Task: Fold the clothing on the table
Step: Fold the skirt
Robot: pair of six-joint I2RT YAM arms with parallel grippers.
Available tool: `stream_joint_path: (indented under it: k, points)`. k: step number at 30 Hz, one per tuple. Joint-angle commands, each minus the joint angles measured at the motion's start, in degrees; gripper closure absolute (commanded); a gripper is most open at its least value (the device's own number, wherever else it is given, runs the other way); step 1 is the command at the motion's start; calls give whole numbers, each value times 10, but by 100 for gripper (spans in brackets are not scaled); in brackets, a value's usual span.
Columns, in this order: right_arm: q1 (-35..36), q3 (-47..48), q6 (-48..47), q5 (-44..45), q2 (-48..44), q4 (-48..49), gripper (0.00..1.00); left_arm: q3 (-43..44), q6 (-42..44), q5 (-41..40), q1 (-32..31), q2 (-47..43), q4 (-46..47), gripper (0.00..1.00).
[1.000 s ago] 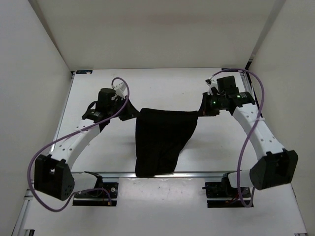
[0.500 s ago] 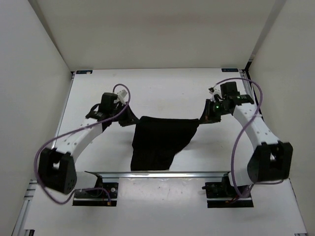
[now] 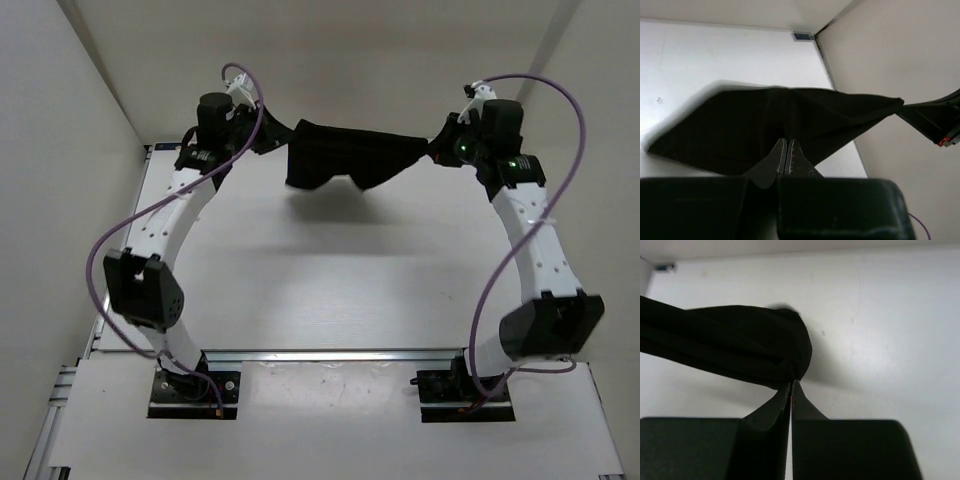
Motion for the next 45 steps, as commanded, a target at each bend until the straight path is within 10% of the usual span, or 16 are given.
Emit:
stream_joint_path:
  k: [1,11,28,45]
  points:
    - [9,-76,-15,0,-93,64,100,-122,-11,25,8,-99,58,100]
    - [23,-391,-6,-139,-242,-43,100,-547,-51,23,-42,-323,109,100]
    - [39,-298,-36,-169,-202,-91,100,-542,-59,25,-35,-365,84,100]
    - [18,-155,-56,-115,-35,-74,100,-391,-37,14,-8,-210,81,100]
